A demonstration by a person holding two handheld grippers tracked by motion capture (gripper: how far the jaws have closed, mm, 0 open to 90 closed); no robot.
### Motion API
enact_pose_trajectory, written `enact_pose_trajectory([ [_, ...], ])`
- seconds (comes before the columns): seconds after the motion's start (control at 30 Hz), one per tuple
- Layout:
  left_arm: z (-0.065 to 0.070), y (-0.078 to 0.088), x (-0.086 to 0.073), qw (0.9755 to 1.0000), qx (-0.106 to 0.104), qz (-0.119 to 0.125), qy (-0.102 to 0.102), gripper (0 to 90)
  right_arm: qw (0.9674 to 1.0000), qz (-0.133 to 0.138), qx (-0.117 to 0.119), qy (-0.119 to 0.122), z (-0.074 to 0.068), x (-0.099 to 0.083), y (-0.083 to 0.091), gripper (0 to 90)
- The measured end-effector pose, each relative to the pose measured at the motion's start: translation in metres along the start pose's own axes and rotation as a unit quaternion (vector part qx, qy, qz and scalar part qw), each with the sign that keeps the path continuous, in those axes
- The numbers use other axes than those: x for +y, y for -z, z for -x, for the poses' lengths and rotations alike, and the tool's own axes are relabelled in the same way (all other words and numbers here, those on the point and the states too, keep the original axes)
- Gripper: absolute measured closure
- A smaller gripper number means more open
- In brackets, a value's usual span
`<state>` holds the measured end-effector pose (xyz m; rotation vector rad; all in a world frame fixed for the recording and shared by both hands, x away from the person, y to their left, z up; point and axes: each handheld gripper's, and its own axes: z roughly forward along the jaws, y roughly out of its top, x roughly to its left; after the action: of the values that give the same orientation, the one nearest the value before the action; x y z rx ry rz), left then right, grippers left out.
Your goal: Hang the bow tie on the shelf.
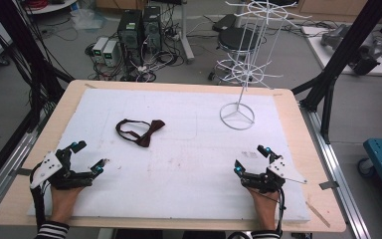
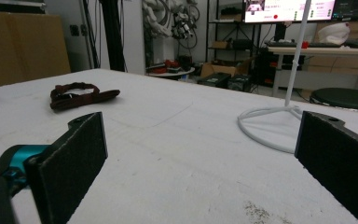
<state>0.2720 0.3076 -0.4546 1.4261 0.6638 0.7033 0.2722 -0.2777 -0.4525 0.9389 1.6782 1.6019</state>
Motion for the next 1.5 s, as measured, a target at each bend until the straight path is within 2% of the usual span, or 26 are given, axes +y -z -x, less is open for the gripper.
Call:
enact_pose_trajectory([
  [0.07, 0.0, 0.0, 0.0, 1.0, 0.0, 0.0, 0.001, 4.9, 1.0, 0.009, 0.0, 0.002, 0.001, -0.001, 0.001, 1.6],
  [0.37, 0.0, 0.0, 0.0, 1.0, 0.005, -0.001, 0.001, 4.9, 1.0, 0.009, 0.001, 0.002, 0.0, 0.0, 0.001, 1.6],
  [0.5, -0.001, 0.0, 0.0, 0.9999, 0.008, 0.0, 0.006, 4.9, 1.0, 0.009, 0.0, 0.002, 0.0, -0.001, 0.001, 1.6],
  [0.63, -0.002, 0.0, 0.0, 1.0, 0.0, 0.0, 0.009, 4.8, 1.0, 0.008, 0.0, 0.003, 0.0, -0.001, 0.001, 1.6],
  [0.8, -0.003, 0.001, 0.001, 0.9998, 0.007, -0.005, 0.015, 4.8, 1.0, 0.009, 0.0, 0.002, 0.0, 0.0, 0.001, 1.6],
  [0.93, -0.005, 0.0, 0.006, 0.9996, 0.006, -0.016, 0.022, 4.8, 1.0, 0.01, 0.0, 0.003, 0.0, -0.001, 0.001, 1.6],
  [1.07, -0.007, -0.007, 0.02, 0.9991, -0.003, -0.039, 0.014, 4.9, 0.9999, 0.01, 0.0, 0.003, 0.0, 0.0, 0.001, 1.6],
  [1.23, -0.009, -0.014, 0.031, 0.9984, -0.006, -0.054, 0.014, 4.9, 0.9999, 0.01, -0.001, 0.003, 0.0, -0.001, 0.001, 1.6],
  [1.33, -0.01, -0.021, 0.04, 0.9973, -0.009, -0.073, 0.002, 4.9, 1.0, 0.009, -0.001, 0.003, 0.0, -0.001, 0.001, 1.6],
  [1.37, -0.01, -0.026, 0.047, 0.9961, -0.014, -0.087, -0.005, 4.8, 1.0, 0.009, -0.001, 0.002, 0.0, 0.0, 0.001, 1.6],
  [1.4, -0.01, -0.026, 0.047, 0.9961, -0.014, -0.087, -0.005, 4.8, 1.0, 0.009, -0.001, 0.002, 0.0, 0.0, 0.001, 1.6],
  [1.47, -0.01, -0.035, 0.055, 0.994, -0.022, -0.106, -0.011, 4.9, 1.0, 0.009, -0.001, 0.003, 0.0, -0.001, 0.001, 1.6],
  [1.5, -0.01, -0.035, 0.055, 0.994, -0.022, -0.106, -0.011, 4.9, 1.0, 0.009, -0.001, 0.002, 0.0, 0.0, 0.001, 1.6],
])
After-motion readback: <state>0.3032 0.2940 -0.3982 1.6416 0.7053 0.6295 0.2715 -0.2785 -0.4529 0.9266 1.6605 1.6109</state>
